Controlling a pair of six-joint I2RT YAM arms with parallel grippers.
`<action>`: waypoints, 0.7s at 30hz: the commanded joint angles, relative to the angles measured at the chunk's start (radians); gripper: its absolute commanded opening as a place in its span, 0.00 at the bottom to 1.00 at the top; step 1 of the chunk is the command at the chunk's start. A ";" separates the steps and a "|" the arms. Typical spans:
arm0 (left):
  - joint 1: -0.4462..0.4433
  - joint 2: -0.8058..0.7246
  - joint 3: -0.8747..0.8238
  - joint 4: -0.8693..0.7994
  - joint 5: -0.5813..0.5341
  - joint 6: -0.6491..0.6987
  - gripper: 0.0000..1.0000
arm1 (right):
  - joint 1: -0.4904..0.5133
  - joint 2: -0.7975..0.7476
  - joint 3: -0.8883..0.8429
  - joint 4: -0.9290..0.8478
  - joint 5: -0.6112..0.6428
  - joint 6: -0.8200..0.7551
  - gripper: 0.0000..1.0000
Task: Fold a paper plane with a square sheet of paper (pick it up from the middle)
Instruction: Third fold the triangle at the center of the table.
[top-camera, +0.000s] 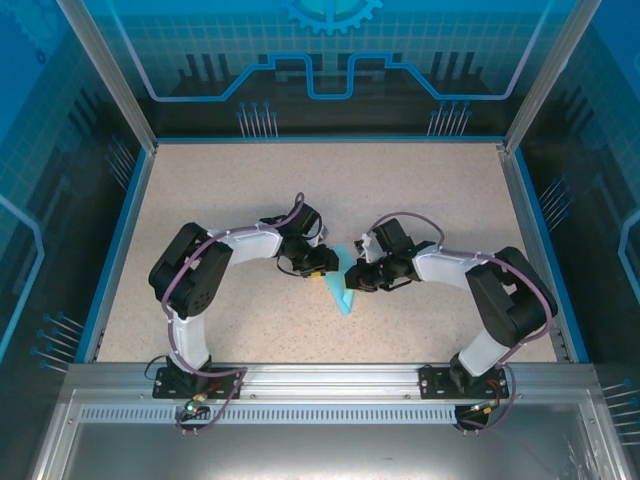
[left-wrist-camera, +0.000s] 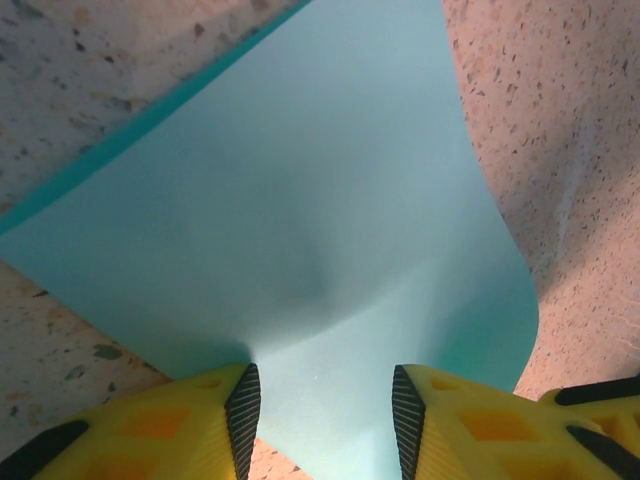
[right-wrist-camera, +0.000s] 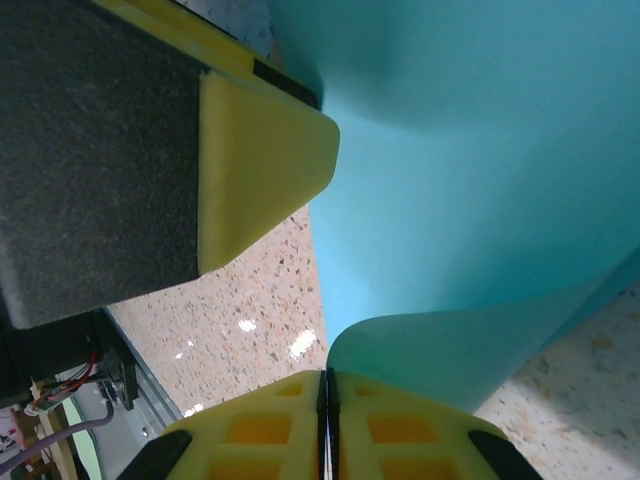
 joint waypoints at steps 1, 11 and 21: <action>0.002 -0.008 -0.008 -0.004 0.024 0.002 0.43 | 0.012 0.024 0.030 0.038 0.006 0.028 0.12; 0.011 -0.052 0.001 -0.019 0.033 -0.004 0.43 | 0.023 0.086 0.064 0.039 0.033 0.034 0.12; 0.036 -0.064 0.022 -0.036 0.045 -0.001 0.43 | 0.031 0.127 0.087 0.029 0.046 0.023 0.13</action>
